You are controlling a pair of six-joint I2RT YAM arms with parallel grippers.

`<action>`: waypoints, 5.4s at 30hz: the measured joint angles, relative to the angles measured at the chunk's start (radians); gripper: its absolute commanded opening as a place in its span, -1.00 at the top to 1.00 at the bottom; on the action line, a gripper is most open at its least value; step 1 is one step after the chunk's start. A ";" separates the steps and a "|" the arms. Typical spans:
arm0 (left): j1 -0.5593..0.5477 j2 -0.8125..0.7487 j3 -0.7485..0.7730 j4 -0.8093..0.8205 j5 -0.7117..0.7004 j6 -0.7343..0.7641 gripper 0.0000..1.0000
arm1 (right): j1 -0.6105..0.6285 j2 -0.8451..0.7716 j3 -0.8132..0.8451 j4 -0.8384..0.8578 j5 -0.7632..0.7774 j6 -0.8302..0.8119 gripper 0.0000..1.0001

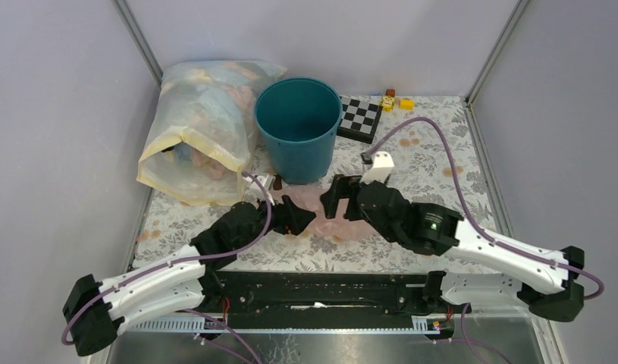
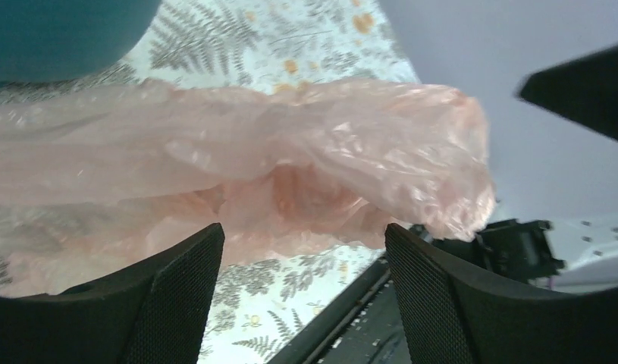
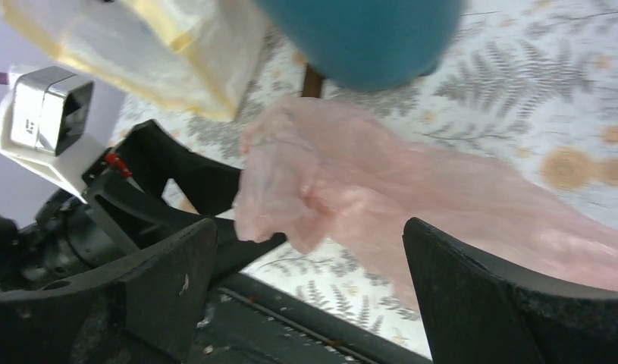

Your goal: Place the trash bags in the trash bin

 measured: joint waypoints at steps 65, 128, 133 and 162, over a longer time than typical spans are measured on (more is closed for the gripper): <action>0.032 0.200 0.327 -0.092 -0.057 0.096 -0.97 | -0.906 -0.209 -0.346 0.137 -0.943 -0.113 1.00; 0.267 0.051 0.431 -0.452 0.124 0.119 1.00 | -0.856 -0.186 -0.535 0.177 -0.620 -0.191 -0.49; 0.267 0.029 0.431 -0.461 0.135 0.138 1.00 | -0.856 -0.053 -0.563 0.303 -0.698 -0.202 -0.16; 0.267 0.013 0.415 -0.473 0.146 0.143 1.00 | -0.916 0.240 -0.661 0.742 -0.800 -0.118 1.00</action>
